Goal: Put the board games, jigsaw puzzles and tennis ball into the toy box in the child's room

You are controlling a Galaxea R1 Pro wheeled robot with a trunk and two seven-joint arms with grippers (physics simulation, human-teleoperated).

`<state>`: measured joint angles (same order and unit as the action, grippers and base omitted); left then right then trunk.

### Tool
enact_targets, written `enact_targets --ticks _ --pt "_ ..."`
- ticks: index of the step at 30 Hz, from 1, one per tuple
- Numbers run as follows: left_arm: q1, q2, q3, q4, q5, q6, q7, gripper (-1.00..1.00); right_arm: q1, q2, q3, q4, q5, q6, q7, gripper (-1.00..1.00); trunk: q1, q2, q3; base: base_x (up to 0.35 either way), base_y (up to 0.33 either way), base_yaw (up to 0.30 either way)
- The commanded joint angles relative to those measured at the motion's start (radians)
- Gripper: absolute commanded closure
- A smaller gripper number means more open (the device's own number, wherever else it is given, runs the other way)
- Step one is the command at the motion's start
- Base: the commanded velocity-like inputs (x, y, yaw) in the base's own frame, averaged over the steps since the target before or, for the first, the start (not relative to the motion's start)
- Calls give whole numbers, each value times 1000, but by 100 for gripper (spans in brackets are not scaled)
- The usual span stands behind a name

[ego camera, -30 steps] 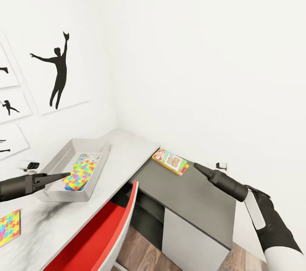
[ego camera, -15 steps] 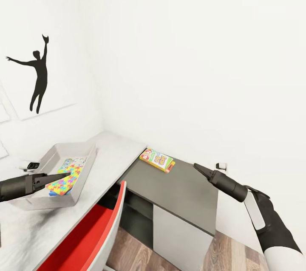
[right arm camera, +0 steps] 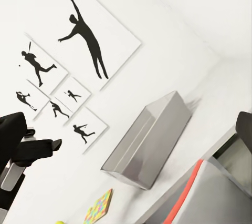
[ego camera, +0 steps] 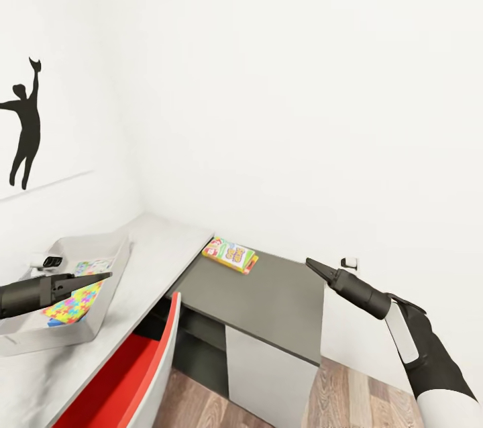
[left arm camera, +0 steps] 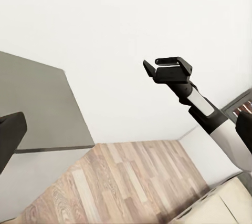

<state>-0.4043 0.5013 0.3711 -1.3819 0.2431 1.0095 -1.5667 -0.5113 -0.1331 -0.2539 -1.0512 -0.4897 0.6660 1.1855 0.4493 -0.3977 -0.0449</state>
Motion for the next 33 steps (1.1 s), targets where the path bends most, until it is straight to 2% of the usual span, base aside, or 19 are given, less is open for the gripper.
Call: enact_targets --ticks 1,14,21,33 --pt "-1 0 0 0 -1 11 -4 -100 -1 0 0 0 -4 7 1 -100 1 -2 -2 0 0 -99" --pt "-1 0 0 0 -3 11 -4 -100 -1 1 1 -1 -4 7 0 -100 1 -2 -1 0 0 -18" --pt "-1 0 0 0 -6 11 -4 -100 -1 0 0 0 -5 9 2 -100 1 -2 5 0 -20 -148" --pt "-1 0 0 0 -7 11 -4 -100 -1 -1 -1 13 -6 12 4 -100 1 -2 19 3 -215 -209"
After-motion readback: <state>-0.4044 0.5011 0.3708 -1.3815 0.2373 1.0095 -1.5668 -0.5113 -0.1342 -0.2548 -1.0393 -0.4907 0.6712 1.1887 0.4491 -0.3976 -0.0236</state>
